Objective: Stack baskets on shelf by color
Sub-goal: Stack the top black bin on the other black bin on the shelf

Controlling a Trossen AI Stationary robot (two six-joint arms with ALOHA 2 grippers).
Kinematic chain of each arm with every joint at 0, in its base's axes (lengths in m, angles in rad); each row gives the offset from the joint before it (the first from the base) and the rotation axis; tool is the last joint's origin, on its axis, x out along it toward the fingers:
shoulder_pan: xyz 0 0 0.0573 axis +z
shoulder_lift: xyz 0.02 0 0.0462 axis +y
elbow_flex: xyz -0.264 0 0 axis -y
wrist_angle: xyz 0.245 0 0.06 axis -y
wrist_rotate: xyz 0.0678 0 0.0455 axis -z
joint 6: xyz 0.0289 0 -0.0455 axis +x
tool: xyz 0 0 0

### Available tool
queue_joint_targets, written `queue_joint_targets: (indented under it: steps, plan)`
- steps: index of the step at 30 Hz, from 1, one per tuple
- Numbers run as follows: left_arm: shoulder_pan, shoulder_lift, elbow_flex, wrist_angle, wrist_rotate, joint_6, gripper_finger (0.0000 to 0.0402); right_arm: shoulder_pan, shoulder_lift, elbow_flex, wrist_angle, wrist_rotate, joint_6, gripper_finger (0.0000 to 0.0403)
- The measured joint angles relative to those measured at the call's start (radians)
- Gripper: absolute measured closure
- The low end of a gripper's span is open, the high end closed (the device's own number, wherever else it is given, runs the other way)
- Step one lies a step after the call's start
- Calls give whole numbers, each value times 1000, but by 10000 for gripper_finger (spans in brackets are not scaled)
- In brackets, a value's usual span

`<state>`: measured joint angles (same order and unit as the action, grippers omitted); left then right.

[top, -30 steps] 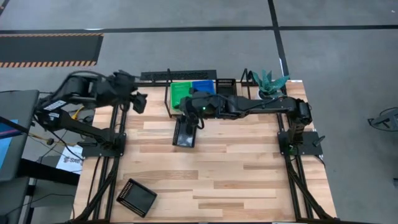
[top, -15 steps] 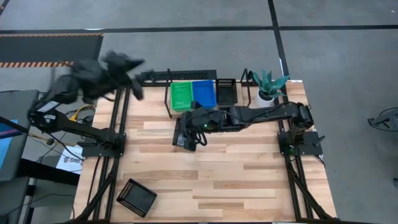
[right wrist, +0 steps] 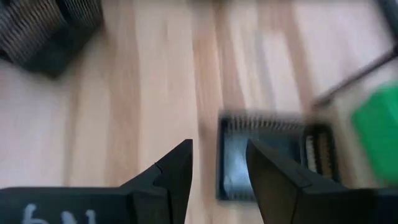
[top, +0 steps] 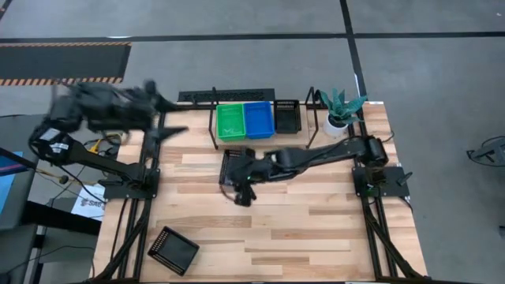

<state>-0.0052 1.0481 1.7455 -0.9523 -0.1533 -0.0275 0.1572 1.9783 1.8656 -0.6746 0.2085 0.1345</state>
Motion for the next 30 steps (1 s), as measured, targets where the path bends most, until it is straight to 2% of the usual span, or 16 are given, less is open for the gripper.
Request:
queue_joint_targets:
  steps: [4, 10, 14, 21, 25, 30]
  plan:
    - [-35, -43, -153, 44, -55, -64, 157, 2, 73, -6, -29, -29, 15, 229]
    - [-41, -106, -301, 161, -156, -177, 157, -23, 107, 0, -10, -73, 11, 229]
    - [-41, -142, -398, 171, -218, -270, 157, -40, 137, -1, 7, -77, -56, 229]
    - [-41, -182, -611, 213, -255, -488, 157, -60, 219, -2, 47, -75, -160, 229]
    - [-41, -201, -625, 312, -264, -583, 157, -79, 268, -3, 14, -78, -168, 227]
    - [-40, -194, -534, 404, -311, -552, 157, -105, 282, -3, -37, -80, -191, 227]
